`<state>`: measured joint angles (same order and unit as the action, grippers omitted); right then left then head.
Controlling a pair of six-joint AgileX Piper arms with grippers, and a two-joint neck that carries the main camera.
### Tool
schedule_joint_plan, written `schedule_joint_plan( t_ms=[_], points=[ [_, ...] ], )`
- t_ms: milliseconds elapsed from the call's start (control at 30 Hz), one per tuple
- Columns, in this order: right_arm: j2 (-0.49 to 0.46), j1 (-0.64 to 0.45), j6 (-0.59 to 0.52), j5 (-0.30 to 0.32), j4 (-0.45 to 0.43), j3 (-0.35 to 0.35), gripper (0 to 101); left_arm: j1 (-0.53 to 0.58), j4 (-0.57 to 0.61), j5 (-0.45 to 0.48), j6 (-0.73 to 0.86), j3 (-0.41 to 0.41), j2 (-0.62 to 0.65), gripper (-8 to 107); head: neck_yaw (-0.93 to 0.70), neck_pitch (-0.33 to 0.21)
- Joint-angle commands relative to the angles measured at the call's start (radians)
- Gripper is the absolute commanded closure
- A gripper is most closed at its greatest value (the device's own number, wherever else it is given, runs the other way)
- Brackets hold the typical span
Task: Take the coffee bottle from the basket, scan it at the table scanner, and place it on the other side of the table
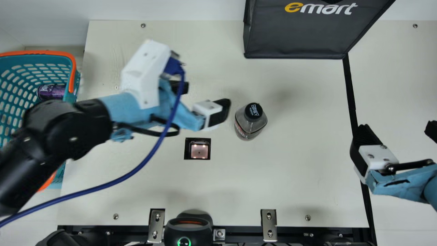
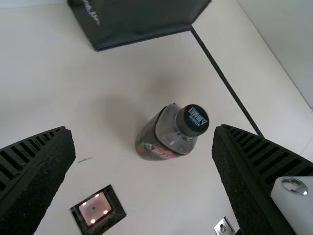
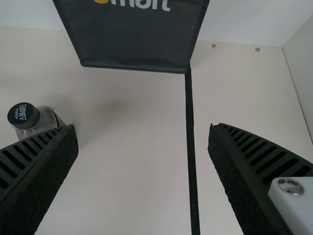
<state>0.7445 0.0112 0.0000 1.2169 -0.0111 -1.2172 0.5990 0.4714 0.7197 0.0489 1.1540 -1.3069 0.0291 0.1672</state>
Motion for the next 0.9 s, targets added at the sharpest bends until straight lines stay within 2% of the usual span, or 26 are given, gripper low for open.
schedule_joint_plan(
  t_ms=[0,167,300,533,867],
  points=[
    [0.0,0.0,0.0,0.0,0.0,0.0,6,-0.069,0.024,0.021,0.017,-0.044,0.09,9,-0.002,-0.029],
    [0.0,0.0,0.0,0.0,0.0,0.0,6,-0.194,0.058,0.084,0.038,-0.103,0.222,9,-0.002,-0.029],
    [0.0,0.0,0.0,0.0,0.0,0.0,6,-0.29,0.033,0.141,0.032,-0.126,0.313,9,-0.002,-0.029],
    [0.0,0.0,0.0,0.0,0.0,0.0,6,-0.408,-0.126,0.213,-0.005,-0.139,0.434,9,-0.002,-0.029],
    [0.0,0.0,0.0,0.0,0.0,0.0,6,-0.478,-0.361,0.282,-0.043,-0.146,0.549,9,-0.002,-0.029]
  ],
)
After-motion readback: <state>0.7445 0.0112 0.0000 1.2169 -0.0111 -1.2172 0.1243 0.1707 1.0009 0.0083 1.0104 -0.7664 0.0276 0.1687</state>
